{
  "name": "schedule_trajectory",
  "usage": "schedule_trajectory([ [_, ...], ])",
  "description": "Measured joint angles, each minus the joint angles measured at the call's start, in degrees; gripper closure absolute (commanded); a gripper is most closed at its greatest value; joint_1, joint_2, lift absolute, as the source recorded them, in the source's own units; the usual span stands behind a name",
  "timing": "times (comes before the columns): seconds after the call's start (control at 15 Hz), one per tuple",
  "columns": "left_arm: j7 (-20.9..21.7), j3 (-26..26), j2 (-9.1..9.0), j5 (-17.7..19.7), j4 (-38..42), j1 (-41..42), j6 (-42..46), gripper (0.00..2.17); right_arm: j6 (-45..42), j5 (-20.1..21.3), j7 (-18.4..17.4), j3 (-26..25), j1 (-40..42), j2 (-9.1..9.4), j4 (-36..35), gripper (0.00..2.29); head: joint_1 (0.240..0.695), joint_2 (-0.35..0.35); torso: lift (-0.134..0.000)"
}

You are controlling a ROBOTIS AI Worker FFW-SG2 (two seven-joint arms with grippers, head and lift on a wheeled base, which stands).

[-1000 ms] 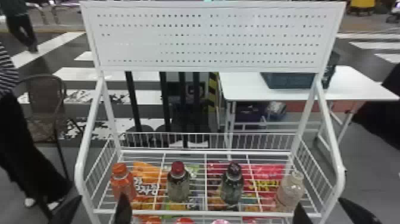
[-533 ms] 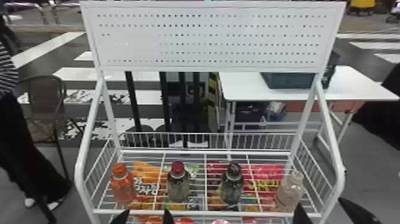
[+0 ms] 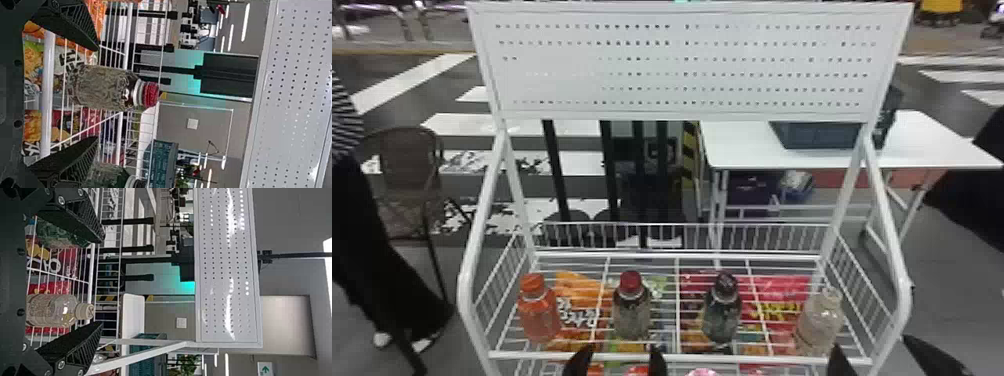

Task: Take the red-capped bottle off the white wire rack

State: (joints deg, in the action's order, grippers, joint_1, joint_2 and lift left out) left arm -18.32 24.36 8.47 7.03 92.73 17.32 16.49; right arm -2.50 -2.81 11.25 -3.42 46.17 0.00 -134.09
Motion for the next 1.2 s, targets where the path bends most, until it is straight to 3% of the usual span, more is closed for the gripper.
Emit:
schedule_trajectory([
  [0.47,-0.4,0.8,-1.82,-2.6,-11.8,-9.7,0.2,0.08,-0.5,0.0,0.0,-0.5,0.7,0.0,-0.4,0.15,0.499,0.0,0.0],
  [1.2,1.8,0.6,-2.04,-2.1,-14.9,-16.4,-3.4,0.08,-0.3,0.0,0.0,-1.4,0.7,0.0,-0.6,0.15,0.499,0.0,0.0],
])
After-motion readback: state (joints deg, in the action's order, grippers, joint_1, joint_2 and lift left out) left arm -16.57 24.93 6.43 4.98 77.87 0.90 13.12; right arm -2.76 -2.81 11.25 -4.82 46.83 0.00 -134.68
